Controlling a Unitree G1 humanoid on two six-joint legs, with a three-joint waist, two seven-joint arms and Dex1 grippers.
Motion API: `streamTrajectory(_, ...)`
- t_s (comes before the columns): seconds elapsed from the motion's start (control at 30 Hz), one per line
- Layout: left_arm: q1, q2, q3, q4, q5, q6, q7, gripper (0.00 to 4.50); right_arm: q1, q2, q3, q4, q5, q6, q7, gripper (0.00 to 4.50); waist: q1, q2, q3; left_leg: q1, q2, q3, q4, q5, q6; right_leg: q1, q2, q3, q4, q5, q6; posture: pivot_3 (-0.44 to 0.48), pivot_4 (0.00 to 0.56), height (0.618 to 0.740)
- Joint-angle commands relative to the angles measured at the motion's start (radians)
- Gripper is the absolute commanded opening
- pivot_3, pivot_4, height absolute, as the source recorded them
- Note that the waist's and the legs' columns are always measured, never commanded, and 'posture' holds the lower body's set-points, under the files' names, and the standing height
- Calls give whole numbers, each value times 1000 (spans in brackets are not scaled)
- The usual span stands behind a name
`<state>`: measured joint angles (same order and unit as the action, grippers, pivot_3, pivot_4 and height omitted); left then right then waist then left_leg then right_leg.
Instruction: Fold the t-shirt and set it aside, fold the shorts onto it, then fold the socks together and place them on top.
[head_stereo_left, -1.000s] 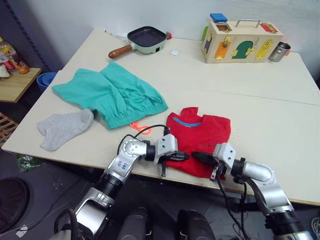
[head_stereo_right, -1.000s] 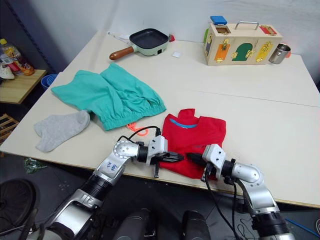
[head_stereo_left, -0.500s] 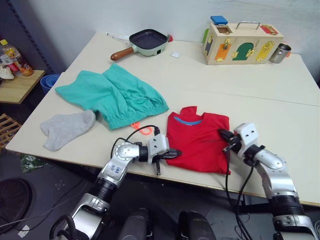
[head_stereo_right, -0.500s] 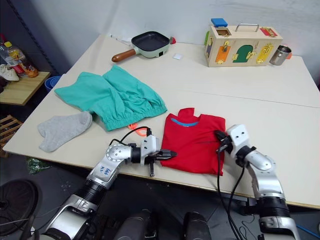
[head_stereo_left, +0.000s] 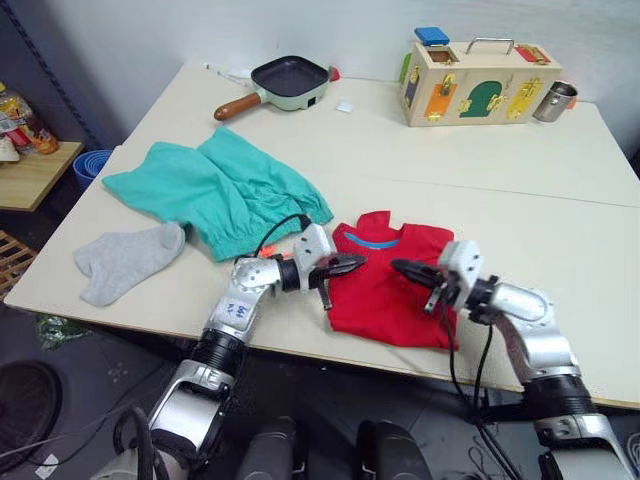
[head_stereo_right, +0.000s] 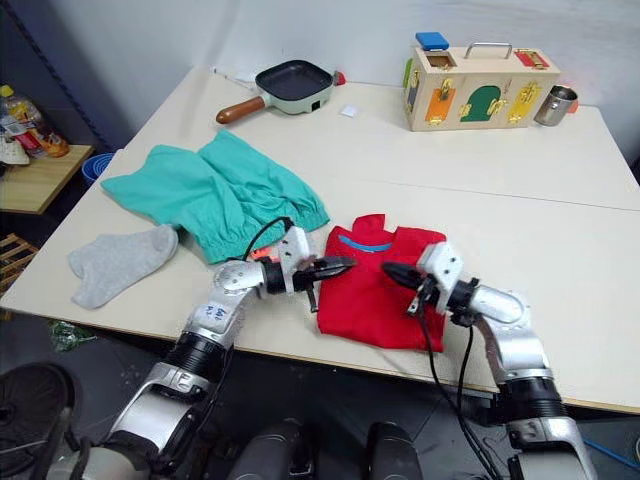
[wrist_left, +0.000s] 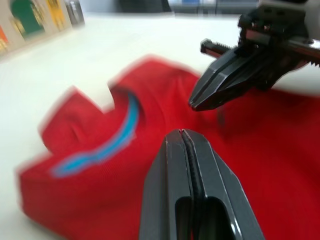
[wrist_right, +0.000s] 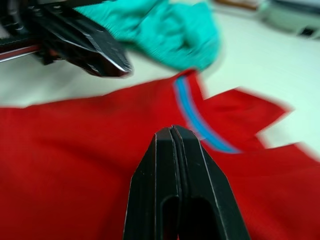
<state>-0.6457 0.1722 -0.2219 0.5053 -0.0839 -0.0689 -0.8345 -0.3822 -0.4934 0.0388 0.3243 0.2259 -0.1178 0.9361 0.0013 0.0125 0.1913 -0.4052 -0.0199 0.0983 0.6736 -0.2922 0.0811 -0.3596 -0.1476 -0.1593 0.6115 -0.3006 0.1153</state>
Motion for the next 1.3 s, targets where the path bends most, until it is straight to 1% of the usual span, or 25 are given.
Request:
streamTrajectory(0.03,-46,-32,-8,90,52,-40,72,27,-45,18,-8,112,-66,-82,-75,0,-1,0,0,-1,-1,0,0,0,1,0,0,0,0,0,0,0,150,740)
streamTrajectory(0.1,-79,-53,16,158,69,-50,153,27,-69,31,-27,184,-99,-134,-150,0,1,-1,0,0,-1,0,0,1,2,1,-1,0,0,0,0,0,150,740)
streamTrajectory(0.2,-117,-61,30,236,102,-80,237,27,-89,37,-61,244,-105,-157,-224,0,0,-1,0,0,-1,-1,1,1,1,2,-2,0,-1,1,1,0,150,740)
streamTrajectory(0.33,-155,-75,83,318,95,-127,345,27,-105,19,-91,330,-134,-114,-345,0,-2,-1,0,0,-1,-2,1,1,1,2,-2,0,-1,1,1,0,150,740)
streamTrajectory(0.4,-172,-78,107,343,93,-158,392,27,-106,2,-92,365,-150,-103,-369,0,-1,-1,-1,1,-1,-2,1,1,1,2,-3,0,-1,1,1,0,150,740)
streamTrajectory(0.5,-185,-78,145,360,75,-175,430,27,-106,-40,-101,395,-168,-126,-384,0,1,-1,-1,0,-1,-2,1,1,1,2,-3,0,-1,1,1,0,150,740)
streamTrajectory(0.6,-172,-76,163,346,67,-176,428,27,-107,-66,-153,387,-128,-131,-394,0,0,-1,-1,0,-1,-2,0,1,1,2,-3,0,-2,1,1,0,150,740)
streamTrajectory(0.7,-150,-71,179,287,40,-190,379,27,-88,-93,-211,304,-46,-137,-316,0,0,-1,0,0,-1,-2,-1,1,1,2,-3,0,-3,1,1,0,150,740)
streamTrajectory(0.77,-128,-75,186,210,-13,-181,298,27,-42,-94,-235,165,74,-85,-192,0,-2,-1,0,0,-1,-1,-4,2,0,1,-2,0,-4,1,1,0,150,740)
streamTrajectory(0.8,-106,-77,177,141,-56,-159,225,27,4,-104,-237,58,143,-32,-123,0,-2,-1,0,0,-1,-1,-6,2,0,1,-2,0,-5,1,1,0,150,740)
streamTrajectory(0.87,-64,-71,142,22,-94,-132,124,27,102,-135,-230,-132,226,61,-40,0,-2,0,0,0,0,-1,-8,2,-1,0,-1,0,-7,1,1,0,150,740)
streamTrajectory(0.93,-24,-67,108,-73,-114,-92,58,27,194,-162,-228,-276,268,139,-13,0,2,0,0,-1,0,-2,-9,2,-1,-1,-1,-1,-7,0,1,0,150,740)
streamTrajectory(1.03,31,-61,31,-156,-93,-26,-4,27,345,-170,-210,-457,270,194,-24,0,12,0,0,0,0,-2,-9,2,-2,2,-1,0,-10,0,1,0,150,740)
streamTrajectory(1.1,58,-53,-16,-167,-64,1,-27,27,410,-161,-189,-523,259,211,-30,0,17,0,0,1,-1,-2,-8,2,-2,2,-1,0,-10,1,1,0,150,740)
streamTrajectory(1.17,73,-41,-52,-150,-15,8,-15,27,486,-167,-150,-553,196,185,-23,0,23,0,0,0,-1,-2,-8,2,-2,2,-2,0,-10,1,1,0,150,740)
streamTrajectory(1.23,85,-24,-76,-126,30,5,-1,27,544,-165,-135,-551,144,159,-35,0,25,0,0,0,-1,-2,-8,0,-6,1,-2,1,-10,1,1,0,150,740)
streamTrajectory(1.3,99,-9,-77,-112,50,14,16,27,577,-153,-166,-517,120,141,-73,0,26,0,0,0,-1,-2,-8,-1,-7,0,-2,1,-10,1,1,0,150,740)
